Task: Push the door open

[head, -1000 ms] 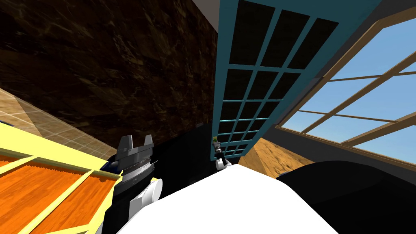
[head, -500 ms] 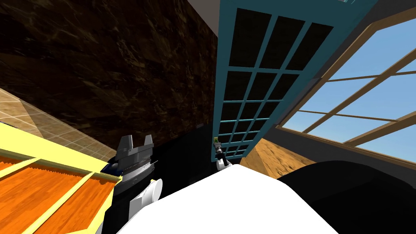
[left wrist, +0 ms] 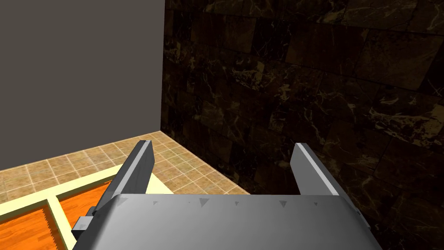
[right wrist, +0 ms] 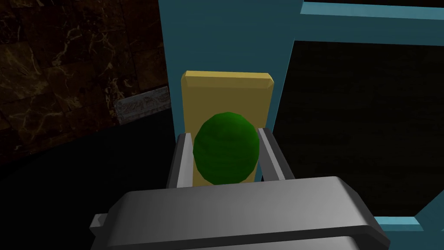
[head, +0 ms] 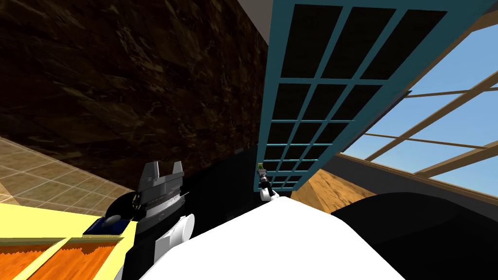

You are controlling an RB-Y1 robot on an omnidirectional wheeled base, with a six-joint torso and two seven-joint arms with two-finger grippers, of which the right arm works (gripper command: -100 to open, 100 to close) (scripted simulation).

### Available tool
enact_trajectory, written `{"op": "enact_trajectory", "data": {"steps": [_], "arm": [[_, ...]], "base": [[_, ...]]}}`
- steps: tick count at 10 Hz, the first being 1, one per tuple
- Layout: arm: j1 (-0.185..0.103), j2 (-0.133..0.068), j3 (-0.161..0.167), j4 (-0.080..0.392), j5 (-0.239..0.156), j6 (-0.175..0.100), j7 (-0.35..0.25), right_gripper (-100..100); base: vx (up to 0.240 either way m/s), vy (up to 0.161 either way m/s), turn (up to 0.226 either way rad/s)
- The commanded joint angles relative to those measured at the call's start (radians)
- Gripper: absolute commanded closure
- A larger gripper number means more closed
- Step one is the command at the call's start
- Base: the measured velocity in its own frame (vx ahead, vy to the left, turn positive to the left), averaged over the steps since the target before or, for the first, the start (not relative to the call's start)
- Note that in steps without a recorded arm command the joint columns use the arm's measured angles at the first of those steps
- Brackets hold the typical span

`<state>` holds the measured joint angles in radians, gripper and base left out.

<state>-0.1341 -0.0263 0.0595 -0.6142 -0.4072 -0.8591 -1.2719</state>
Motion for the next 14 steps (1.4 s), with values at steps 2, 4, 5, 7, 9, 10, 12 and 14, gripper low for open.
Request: {"op": "enact_trajectory", "data": {"steps": [2, 4, 5, 7, 9, 10, 12, 14], "arm": [[-0.009, -0.007, -0.034, 0.009, -0.022, -0.017, -0.001, 100], [-0.009, -0.007, -0.034, 0.009, -0.022, -0.017, -0.001, 100], [-0.012, 0.005, -0.055, 0.008, -0.038, -0.017, 0.001, 100], [-0.014, 0.021, -0.070, 0.007, -0.050, -0.018, 0.002, 100], [-0.008, 0.003, -0.077, 0.012, -0.055, -0.015, 0.005, 100], [-0.009, -0.004, -0.084, 0.012, -0.059, -0.016, 0.006, 100], [-0.010, -0.015, -0.101, 0.012, -0.071, -0.019, 0.010, 100], [-0.011, -0.023, -0.120, 0.013, -0.083, -0.022, 0.015, 100]], "base": [[0.192, 0.045, -0.060], [0.097, 0.015, -0.010], [0.145, 0.041, -0.049], [0.189, 0.064, -0.094], [0.102, 0.026, -0.029], [0.196, 0.044, -0.044], [0.157, 0.023, -0.040], [0.167, 0.030, -0.041]]}}
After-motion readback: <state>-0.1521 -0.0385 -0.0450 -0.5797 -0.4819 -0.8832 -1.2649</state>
